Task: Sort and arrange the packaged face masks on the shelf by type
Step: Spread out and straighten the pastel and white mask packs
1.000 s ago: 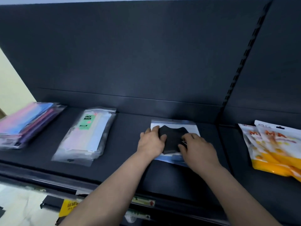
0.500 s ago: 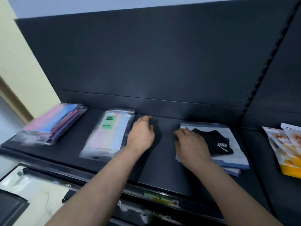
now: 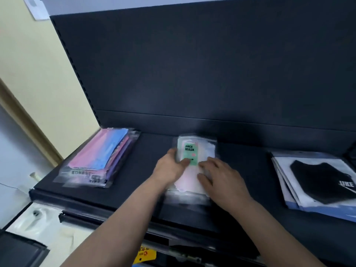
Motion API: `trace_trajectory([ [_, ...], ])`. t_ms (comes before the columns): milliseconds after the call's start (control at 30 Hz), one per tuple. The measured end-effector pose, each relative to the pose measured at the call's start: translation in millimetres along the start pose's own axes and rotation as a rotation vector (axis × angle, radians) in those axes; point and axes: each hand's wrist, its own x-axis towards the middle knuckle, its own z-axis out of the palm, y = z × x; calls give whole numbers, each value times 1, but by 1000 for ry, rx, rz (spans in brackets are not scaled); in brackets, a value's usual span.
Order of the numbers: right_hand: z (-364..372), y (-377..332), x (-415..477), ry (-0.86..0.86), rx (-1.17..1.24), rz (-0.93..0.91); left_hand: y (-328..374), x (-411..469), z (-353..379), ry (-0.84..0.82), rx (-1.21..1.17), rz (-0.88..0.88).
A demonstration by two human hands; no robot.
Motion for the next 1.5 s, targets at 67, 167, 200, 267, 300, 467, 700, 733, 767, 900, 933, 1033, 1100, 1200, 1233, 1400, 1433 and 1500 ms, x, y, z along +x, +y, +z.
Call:
trace_trajectory([
  [67,-6,11,-3,84,-54,103,14,2,16,-60,33,31],
  [167,-17,29,-2,115,-143,217,37,0,41,-120,31,105],
  [200,-20,33,0,123,-161,233,44,-1,46,-139,15,116],
  [267,-24,35,4,141,-165,229,49,-1,45,-177,1,121],
  [300,-25,31,7,154,-144,207,49,1,39,-169,9,124],
  [467,-15,-17,33,182,52,19,13,18,-38,179,110,154],
  [700,43,-120,76,-35,259,-90,-94,37,-180,357,467,-59],
  [733,52,-137,83,-54,286,-77,-106,39,-190,308,448,-87],
  [767,58,-152,88,-73,314,-65,-116,41,-195,246,391,-102],
  [900,84,-207,106,-100,422,-5,-150,52,-211,48,85,-113],
  [933,86,-213,108,-97,443,17,-153,55,-212,33,77,-108],
  [1033,89,-219,108,-120,522,128,-153,66,-214,13,110,-85],
  [1100,84,-213,103,-114,561,205,-145,67,-203,-16,165,-43],
  [1200,71,-192,90,-14,544,359,-125,63,-169,-68,216,47],
  [1233,66,-183,85,14,497,406,-117,61,-155,-85,208,73],
  [1400,35,-132,58,17,262,559,-74,53,-101,-183,115,167],
  [1433,29,-125,54,15,202,578,-68,52,-98,-180,64,179],
  [1500,16,-114,46,63,63,579,-61,51,-94,-121,-20,191],
])
